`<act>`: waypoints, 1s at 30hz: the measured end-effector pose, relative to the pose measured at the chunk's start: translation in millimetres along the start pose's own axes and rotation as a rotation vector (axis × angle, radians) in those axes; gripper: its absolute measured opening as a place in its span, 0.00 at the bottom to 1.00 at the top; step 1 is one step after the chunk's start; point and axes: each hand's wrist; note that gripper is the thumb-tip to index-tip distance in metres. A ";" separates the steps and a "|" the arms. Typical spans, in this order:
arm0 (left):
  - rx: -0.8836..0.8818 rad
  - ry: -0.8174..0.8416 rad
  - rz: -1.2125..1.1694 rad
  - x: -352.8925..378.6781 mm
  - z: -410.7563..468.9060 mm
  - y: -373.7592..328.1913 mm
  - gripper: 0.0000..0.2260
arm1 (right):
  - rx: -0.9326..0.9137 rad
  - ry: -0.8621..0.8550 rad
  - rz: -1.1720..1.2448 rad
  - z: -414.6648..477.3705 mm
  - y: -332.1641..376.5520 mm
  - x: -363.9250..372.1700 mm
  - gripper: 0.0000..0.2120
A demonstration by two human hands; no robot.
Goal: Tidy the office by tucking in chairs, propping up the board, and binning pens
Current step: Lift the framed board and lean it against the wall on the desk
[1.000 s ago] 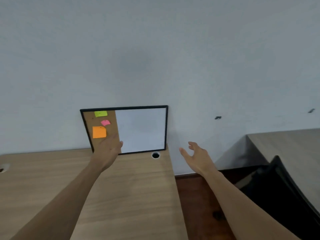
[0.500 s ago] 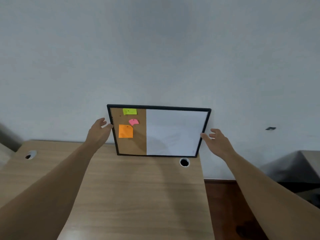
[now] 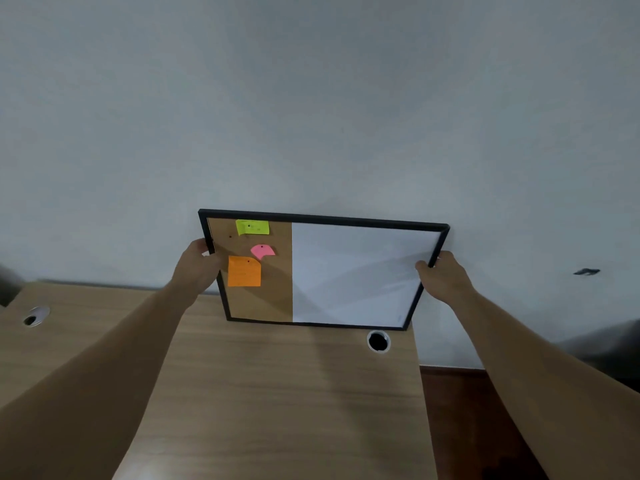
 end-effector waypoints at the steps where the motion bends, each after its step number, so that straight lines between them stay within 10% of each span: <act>1: -0.010 -0.016 -0.007 0.0 0.8 1.5 0.21 | -0.008 -0.008 -0.003 4.4 -2.1 0.6 0.21; 15: 0.092 -0.088 -0.076 25.9 -56.5 -38.6 0.09 | -0.079 0.013 0.070 -8.4 -24.8 -46.9 0.23; 30: 0.307 0.081 -0.224 93.9 -199.9 -182.3 0.22 | -0.150 -0.249 0.236 -105.2 -86.0 -270.1 0.24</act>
Point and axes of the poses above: each hand's wrist, its own z-axis towards the middle knuckle, its own x-axis out of the palm, y = z × x, and after that the axes turned 5 degrees about z, right-handed
